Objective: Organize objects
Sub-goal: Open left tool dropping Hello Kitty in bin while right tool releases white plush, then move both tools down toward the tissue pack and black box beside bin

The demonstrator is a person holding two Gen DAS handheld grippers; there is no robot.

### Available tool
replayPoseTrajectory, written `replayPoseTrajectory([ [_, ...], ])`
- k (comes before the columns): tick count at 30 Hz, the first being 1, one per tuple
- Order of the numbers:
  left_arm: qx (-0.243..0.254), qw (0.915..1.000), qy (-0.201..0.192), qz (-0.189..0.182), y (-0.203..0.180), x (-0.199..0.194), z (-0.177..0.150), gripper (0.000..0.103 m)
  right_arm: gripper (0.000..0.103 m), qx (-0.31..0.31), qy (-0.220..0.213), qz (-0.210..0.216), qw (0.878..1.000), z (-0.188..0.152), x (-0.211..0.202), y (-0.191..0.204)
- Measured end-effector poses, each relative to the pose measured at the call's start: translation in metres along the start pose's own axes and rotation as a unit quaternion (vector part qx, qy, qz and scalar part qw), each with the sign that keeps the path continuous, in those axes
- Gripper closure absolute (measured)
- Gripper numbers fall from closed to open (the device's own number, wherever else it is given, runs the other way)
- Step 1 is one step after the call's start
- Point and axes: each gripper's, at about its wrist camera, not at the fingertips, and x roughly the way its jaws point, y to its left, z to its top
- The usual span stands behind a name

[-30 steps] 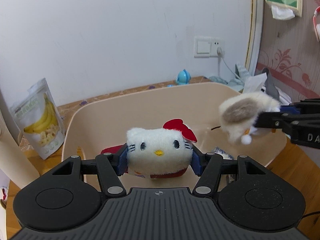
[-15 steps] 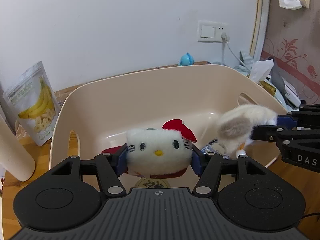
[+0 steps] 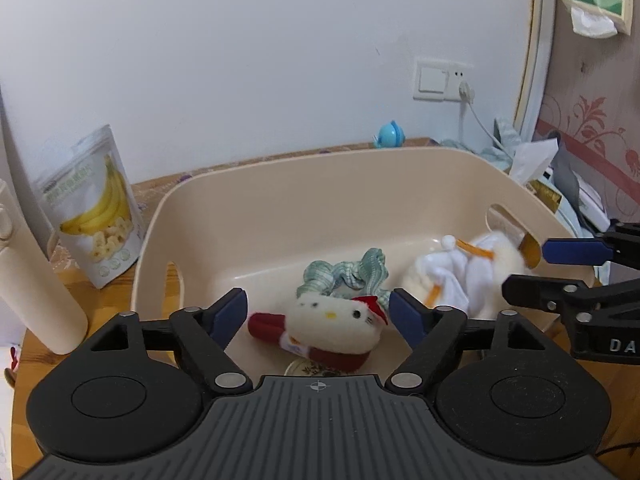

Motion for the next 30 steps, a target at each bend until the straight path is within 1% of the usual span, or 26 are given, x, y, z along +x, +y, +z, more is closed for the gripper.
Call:
replayPoseTrajectory([
  [2,-0.001,1.0,-0.006,0.003,0.0,-0.006,0.001,0.023,0.029,0.008,-0.005,0.002,1.0,0.0,-0.005,-0.003],
  [9,-0.003,0.9997,-0.025,0.004,-0.003,-0.029,0.0,0.023,0.023,0.027,-0.02,0.015,0.999,-0.002,-0.025,-0.01],
  [10,-0.002,0.9996,-0.027,0.004,-0.004,-0.031,-0.001,0.023,0.017,0.026,-0.02,0.015,0.999,-0.003,-0.027,-0.01],
  [11,-0.002,0.9996,-0.029,0.004,-0.004,-0.035,-0.002,0.023,0.013,0.024,-0.021,0.013,0.999,-0.005,-0.03,-0.01],
  [21,-0.009,0.9988,-0.049,-0.001,-0.006,-0.071,-0.015,0.022,0.011,0.026,-0.014,-0.001,1.0,-0.032,-0.051,-0.013],
  [30,-0.001,0.9988,-0.048,-0.008,-0.011,-0.09,-0.033,0.021,0.009,0.024,0.008,-0.015,1.0,-0.056,-0.06,-0.02],
])
